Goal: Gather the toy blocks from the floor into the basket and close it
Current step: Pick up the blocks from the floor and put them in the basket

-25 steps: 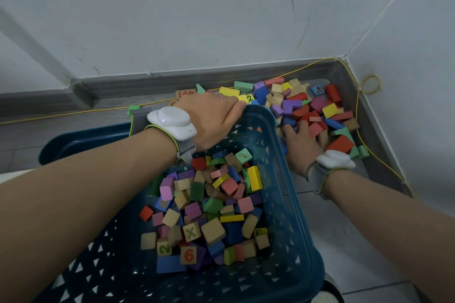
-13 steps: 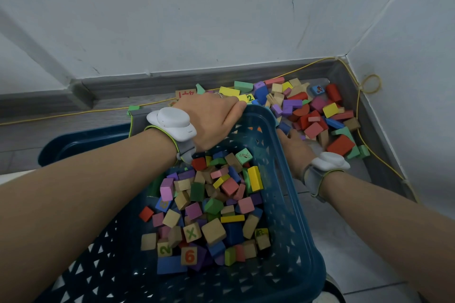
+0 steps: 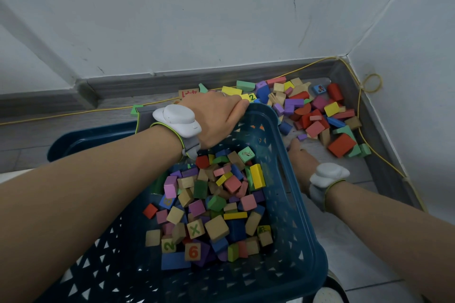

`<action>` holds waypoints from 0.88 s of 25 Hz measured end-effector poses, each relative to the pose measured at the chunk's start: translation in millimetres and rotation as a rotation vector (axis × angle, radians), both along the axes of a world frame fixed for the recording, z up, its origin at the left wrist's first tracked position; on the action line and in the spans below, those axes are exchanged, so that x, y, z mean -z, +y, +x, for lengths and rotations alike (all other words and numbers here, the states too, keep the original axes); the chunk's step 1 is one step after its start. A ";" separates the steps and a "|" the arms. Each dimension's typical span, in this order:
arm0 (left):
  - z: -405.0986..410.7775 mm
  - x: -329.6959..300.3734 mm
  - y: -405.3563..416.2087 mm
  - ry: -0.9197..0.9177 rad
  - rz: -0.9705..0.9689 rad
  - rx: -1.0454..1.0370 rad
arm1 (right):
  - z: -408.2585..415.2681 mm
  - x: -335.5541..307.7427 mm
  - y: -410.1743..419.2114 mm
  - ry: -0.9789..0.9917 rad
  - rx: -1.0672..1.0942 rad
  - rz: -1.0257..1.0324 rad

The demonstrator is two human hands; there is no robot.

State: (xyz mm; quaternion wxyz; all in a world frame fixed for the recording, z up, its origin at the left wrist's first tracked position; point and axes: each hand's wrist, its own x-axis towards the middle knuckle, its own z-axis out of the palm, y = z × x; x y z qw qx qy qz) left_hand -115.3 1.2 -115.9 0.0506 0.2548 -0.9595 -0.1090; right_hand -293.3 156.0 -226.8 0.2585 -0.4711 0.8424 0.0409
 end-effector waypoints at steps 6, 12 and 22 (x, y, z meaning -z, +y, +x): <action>-0.2 0.0 0.1 -0.008 0.014 -0.002 | 0.8 4.0 -0.6 0.000 0.006 0.020; -1.0 -0.4 -0.1 -0.019 0.013 0.008 | -23.1 30.4 6.9 -0.141 0.091 -0.165; -2.4 -3.2 -1.6 -0.056 0.006 0.011 | -19.1 -197.8 -38.8 -1.195 0.169 -0.385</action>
